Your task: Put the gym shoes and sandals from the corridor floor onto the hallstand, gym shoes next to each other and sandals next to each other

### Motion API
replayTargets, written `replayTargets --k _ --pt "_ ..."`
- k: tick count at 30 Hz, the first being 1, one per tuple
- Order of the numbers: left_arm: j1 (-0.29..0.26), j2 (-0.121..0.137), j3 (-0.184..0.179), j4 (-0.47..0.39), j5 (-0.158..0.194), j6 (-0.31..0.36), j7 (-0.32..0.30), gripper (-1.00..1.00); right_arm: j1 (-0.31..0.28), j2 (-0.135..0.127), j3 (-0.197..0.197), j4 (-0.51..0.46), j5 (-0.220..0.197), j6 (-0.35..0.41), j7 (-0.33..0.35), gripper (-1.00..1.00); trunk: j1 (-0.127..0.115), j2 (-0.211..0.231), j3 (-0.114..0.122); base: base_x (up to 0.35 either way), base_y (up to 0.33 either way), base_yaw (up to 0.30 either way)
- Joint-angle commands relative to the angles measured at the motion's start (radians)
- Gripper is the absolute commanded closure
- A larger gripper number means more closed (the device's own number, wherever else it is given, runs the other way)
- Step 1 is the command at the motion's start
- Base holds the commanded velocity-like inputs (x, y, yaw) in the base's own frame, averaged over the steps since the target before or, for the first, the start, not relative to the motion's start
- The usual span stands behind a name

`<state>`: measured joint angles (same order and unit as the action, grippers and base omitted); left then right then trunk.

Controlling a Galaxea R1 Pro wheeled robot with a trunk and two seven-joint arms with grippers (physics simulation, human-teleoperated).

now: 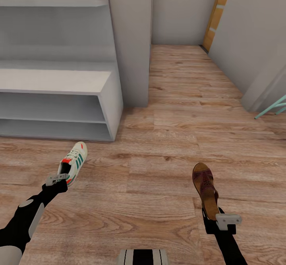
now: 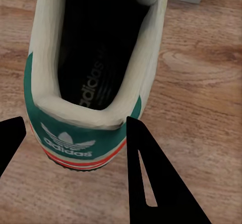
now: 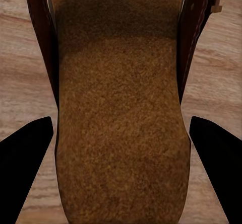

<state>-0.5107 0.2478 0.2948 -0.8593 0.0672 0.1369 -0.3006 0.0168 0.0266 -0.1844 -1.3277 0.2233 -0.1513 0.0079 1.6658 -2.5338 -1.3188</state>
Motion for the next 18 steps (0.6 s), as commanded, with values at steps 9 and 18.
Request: replayTargets --k 9,18 --pt "0.000 0.001 0.003 0.000 0.008 0.009 -0.007 1.00 0.000 0.001 -0.002 0.001 0.010 -0.002 0.001 1.00 0.000 0.000 -0.001 0.000 0.000 0.000" --pt "-0.004 0.011 0.004 -0.012 0.006 0.033 -0.011 1.00 0.000 0.000 -0.003 0.001 0.009 -0.013 0.001 1.00 0.000 0.000 -0.001 0.000 0.000 0.000"
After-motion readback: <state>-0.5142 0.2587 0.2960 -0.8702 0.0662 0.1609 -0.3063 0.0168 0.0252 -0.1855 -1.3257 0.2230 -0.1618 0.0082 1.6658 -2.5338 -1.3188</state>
